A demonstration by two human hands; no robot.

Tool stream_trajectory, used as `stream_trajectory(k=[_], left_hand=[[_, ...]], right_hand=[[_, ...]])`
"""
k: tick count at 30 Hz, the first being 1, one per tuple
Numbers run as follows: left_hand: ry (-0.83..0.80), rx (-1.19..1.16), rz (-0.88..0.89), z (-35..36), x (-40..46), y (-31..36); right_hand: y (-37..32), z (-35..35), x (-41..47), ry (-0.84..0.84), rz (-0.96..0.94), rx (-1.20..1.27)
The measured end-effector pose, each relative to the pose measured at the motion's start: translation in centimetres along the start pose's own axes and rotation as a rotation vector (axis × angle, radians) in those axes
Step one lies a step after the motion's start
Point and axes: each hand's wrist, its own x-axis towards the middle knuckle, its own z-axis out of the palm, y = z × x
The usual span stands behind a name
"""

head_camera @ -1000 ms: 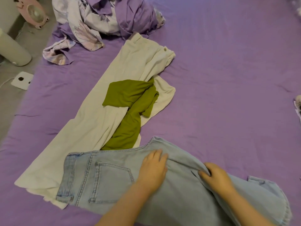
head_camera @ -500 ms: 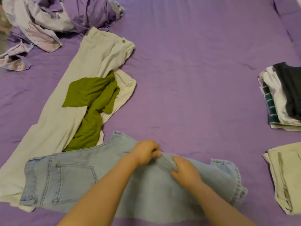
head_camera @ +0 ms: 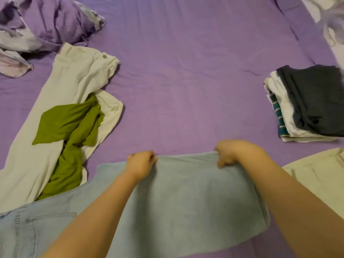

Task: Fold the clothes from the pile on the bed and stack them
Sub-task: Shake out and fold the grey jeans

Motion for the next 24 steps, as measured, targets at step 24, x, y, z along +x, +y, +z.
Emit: stream_trajectory(k=[24], left_hand=[[-0.494, -0.456, 0.214, 3.2, 7.5, 21.8]], right_hand=[[6.5, 18.1, 1.4, 0.421, -0.022, 1.734]])
